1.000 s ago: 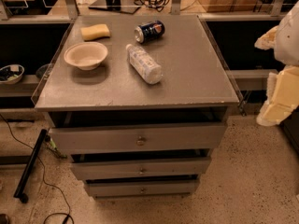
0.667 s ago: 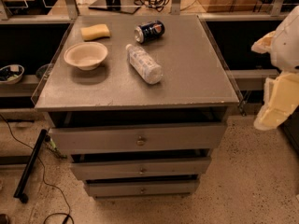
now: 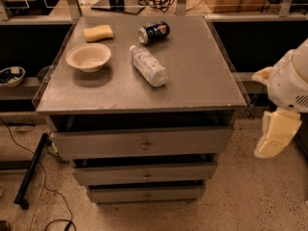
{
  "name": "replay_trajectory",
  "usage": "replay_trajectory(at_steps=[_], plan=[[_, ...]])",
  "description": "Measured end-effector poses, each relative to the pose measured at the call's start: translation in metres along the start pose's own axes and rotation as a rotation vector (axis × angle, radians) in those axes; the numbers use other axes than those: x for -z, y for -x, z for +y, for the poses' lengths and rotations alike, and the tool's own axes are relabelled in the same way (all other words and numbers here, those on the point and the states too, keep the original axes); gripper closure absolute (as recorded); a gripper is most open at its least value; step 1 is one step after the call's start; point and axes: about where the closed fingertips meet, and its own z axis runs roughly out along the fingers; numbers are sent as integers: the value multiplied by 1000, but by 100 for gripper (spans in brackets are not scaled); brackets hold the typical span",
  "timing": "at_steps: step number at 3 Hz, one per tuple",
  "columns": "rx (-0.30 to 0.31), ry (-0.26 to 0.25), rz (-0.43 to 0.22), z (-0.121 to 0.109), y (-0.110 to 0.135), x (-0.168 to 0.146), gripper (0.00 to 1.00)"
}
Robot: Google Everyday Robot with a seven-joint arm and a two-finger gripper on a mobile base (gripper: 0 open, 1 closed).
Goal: Open bottom drawer
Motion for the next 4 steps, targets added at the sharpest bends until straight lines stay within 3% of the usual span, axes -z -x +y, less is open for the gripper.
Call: replay_trajectory(at_steps=[1,2,3,4], plan=[[8,57,2,23,-8,-27,0],[8,57,2,23,-8,-27,0],[13,47,-6,38,-7,-40,0],[35,63,-17,68,2,-85,0]])
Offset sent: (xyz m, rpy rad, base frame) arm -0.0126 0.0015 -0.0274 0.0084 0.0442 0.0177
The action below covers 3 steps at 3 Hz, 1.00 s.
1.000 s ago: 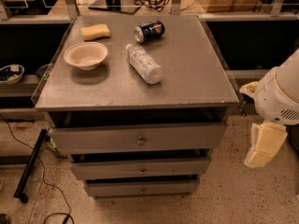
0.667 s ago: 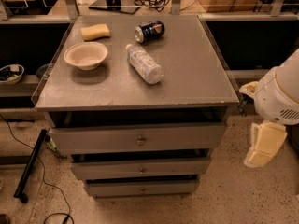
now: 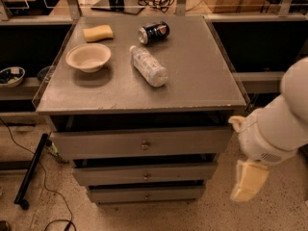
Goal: Open bottom drawer
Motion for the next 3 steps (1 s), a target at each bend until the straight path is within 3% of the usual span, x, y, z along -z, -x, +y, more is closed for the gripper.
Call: replay_trajectory(at_steps=[1,2,3], plan=[[14,27,-5,13,4,-32,0],[-13,94,-12,25,3,-64,0],[-7,98,-10,23,0,-72,0]])
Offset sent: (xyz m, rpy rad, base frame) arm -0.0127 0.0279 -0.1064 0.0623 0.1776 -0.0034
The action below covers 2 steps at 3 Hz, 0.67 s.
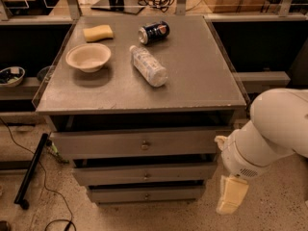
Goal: Open bottom drawer
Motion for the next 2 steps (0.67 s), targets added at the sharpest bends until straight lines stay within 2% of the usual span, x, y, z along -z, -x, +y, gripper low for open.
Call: replay_trajectory(at_steps=[1,2], plan=[[50,46,-15,-13,-9,-57,0],[50,48,-15,-12,-9,-58,0]])
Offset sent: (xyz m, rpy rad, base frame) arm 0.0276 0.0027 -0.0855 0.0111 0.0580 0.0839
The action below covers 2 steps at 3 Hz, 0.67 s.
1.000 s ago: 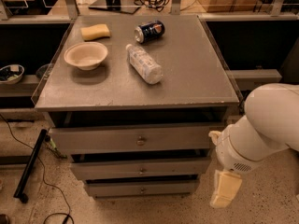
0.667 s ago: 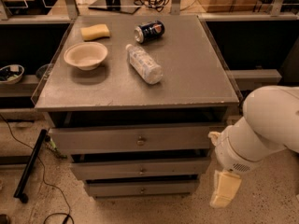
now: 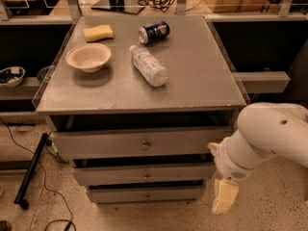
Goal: Open bottom drawer
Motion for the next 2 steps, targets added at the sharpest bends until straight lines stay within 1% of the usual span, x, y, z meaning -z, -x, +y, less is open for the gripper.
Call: replay_trajectory(at_steps=[1,2], plan=[[2,22,-10,7,1,-7,0],[-2,78,-36,30,2,-41,0]])
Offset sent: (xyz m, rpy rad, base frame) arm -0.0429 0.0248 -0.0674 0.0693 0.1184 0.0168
